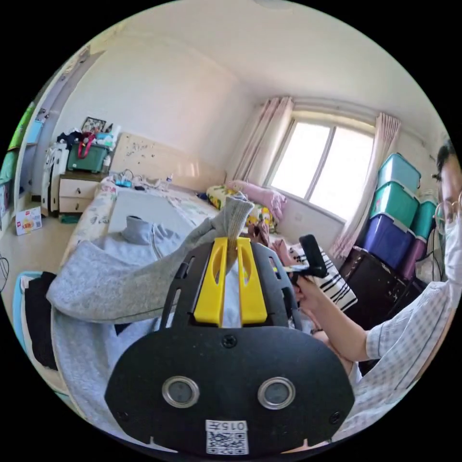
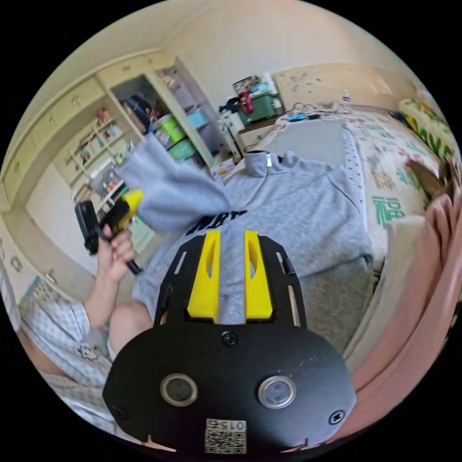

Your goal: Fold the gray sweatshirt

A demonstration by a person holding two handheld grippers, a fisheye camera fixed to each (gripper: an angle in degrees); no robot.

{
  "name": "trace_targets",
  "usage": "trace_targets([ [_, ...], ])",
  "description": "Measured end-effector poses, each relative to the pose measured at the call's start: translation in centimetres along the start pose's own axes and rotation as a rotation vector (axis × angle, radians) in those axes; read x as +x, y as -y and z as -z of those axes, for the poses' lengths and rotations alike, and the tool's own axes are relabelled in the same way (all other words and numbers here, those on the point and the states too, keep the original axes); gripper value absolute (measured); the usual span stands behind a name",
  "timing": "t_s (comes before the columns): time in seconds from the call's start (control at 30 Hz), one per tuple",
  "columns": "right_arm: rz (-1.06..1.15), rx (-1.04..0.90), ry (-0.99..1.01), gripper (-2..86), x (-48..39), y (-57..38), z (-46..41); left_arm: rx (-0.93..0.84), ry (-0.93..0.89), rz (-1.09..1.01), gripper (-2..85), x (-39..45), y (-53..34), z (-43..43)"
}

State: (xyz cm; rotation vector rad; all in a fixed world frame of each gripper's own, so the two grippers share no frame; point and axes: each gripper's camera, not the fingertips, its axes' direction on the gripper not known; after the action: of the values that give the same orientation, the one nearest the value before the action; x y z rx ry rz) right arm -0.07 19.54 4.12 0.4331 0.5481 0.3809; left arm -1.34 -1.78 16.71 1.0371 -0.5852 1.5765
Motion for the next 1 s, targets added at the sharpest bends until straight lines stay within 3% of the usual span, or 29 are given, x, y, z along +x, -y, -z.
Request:
trace_targets([
  [0.07,-0.010,0.060,-0.056,8.5,1.4,-2.7,1.8,-0.220,0.081,-0.015,2.0,1.5,-2.0,-5.6],
  [0.17,0.007,0.061,-0.166,8.8,1.3,-4.7,2.2,-0.350,0.072,-0.080,2.0,3.6,-2.9,-9.5],
  [0.33,-0.004,0.048,-0.111,9.0,2.4,-7.0,1.3,-0.360,0.174,-0.166,2.2,6.4,-3.2,-12.1],
  [0.43,-0.002,0.024,-0.173,9.5,2.6,-8.0,0.5,-0.387,0.143,-0.151,2.8,5.4,-5.8,-13.9],
  [0.53,0.017,0.021,-0.209,9.6,2.4,-8.5,0.1,-0.595,0.049,-0.151,4.6,4.3,-6.6,-16.4],
  [0.6,0.025,0.000,-0.188,9.8,2.5,-8.4,-0.7,-0.636,0.036,-0.200,5.3,4.3,-6.8,-16.9],
  [0.7,0.048,-0.083,-0.154,10.5,2.3,-8.0,-3.2,-0.628,-0.013,-0.178,5.7,3.3,-7.2,-16.9],
  [0.87,0.139,-0.391,-0.085,12.3,1.0,-7.1,-10.8,-0.669,-0.043,-0.214,5.8,2.6,-7.6,-17.5],
  [1.0,0.171,-0.477,-0.057,11.4,0.1,-6.5,-13.7,-0.714,-0.063,-0.266,6.0,2.3,-7.7,-17.0],
])
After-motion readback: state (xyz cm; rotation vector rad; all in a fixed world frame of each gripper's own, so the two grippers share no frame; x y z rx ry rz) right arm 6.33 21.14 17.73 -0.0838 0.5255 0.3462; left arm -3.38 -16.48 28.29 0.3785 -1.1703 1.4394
